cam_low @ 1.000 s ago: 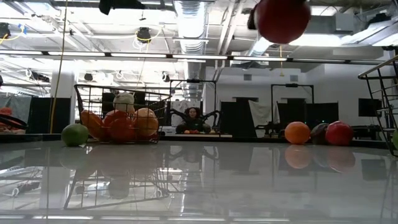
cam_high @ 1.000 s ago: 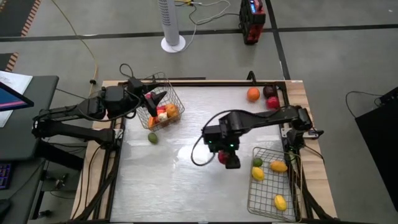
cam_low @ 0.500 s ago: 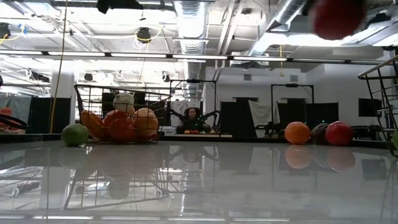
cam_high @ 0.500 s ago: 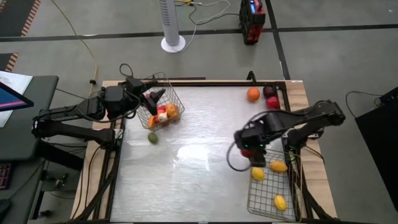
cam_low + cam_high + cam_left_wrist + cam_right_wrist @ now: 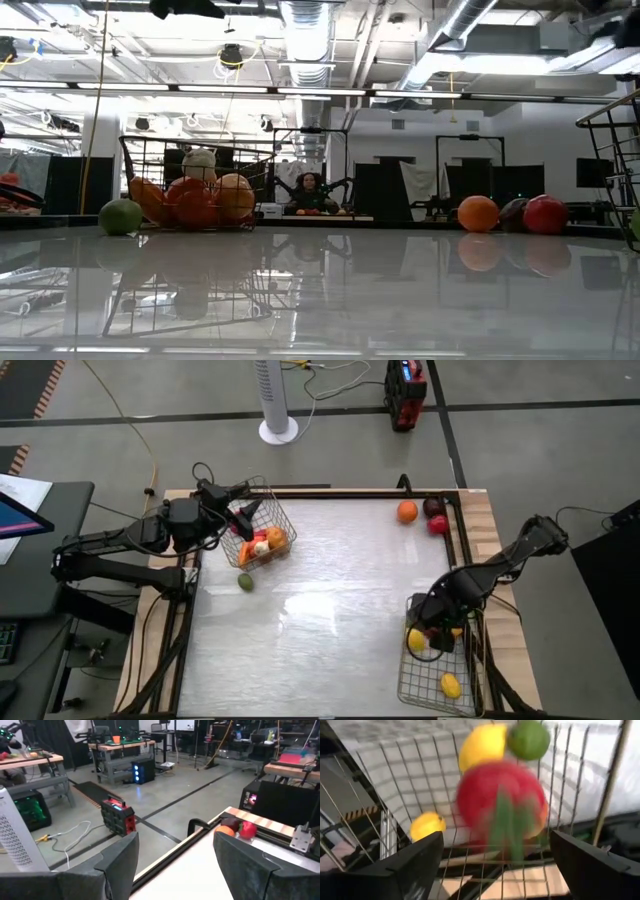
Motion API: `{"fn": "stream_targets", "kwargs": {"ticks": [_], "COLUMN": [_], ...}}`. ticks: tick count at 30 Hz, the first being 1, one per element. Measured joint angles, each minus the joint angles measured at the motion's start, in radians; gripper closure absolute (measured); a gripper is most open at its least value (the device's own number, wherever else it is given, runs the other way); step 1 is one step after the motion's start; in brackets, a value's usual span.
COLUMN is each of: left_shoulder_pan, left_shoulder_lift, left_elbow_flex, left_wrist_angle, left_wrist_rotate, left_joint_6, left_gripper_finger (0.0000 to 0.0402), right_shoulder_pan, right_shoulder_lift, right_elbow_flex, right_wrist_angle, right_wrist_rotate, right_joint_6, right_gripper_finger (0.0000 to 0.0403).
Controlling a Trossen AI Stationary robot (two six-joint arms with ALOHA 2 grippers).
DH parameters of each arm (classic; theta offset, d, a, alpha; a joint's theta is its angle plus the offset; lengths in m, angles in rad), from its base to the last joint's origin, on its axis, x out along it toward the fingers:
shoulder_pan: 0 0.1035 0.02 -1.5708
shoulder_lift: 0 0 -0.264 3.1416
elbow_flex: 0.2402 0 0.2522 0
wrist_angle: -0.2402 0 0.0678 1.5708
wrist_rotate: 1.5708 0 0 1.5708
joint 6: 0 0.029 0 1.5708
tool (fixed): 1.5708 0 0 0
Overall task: Sort produce into baskets
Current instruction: Put the left tomato into the bottom wire basket, then put the tomato into the bottom wire basket
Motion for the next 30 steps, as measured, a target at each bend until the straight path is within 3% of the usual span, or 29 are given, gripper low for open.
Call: {"fn": "stream_targets", "kwargs": {"ticks": [7, 12, 22, 27, 30], "left_shoulder_pan": [0.0, 0.0, 0.0, -0.001, -0.001], "left_shoulder_lift": [0.0, 0.0, -0.002, -0.002, -0.002], "left_elbow_flex": [0.0, 0.0, 0.0, 0.0, 0.0], "left_wrist_angle": [0.0, 0.0, 0.058, 0.083, 0.094], "left_wrist_rotate": [0.0, 0.011, 0.063, 0.065, 0.066], "left_joint_6": [-0.002, -0.063, -0.138, -0.153, -0.195], "left_gripper_finger": [0.0157, 0.0157, 0.0157, 0.0157, 0.0157], "right_shoulder_pan": [0.02, -0.067, -0.425, -0.614, -0.735], "right_shoulder_lift": [-0.006, -0.043, -0.195, -0.224, -0.206], "right_elbow_flex": [-0.022, -0.022, -0.021, -0.02, -0.02], "right_wrist_angle": [-0.01, -0.011, 0.269, 0.296, 0.287], "right_wrist_rotate": [-0.033, 0.011, 0.101, 0.253, 0.265], "right_joint_6": [-0.012, -0.042, -0.234, -0.344, -0.409], "right_gripper_finger": [0.0009, 0.0004, 0.0018, 0.0018, 0.0018]}}
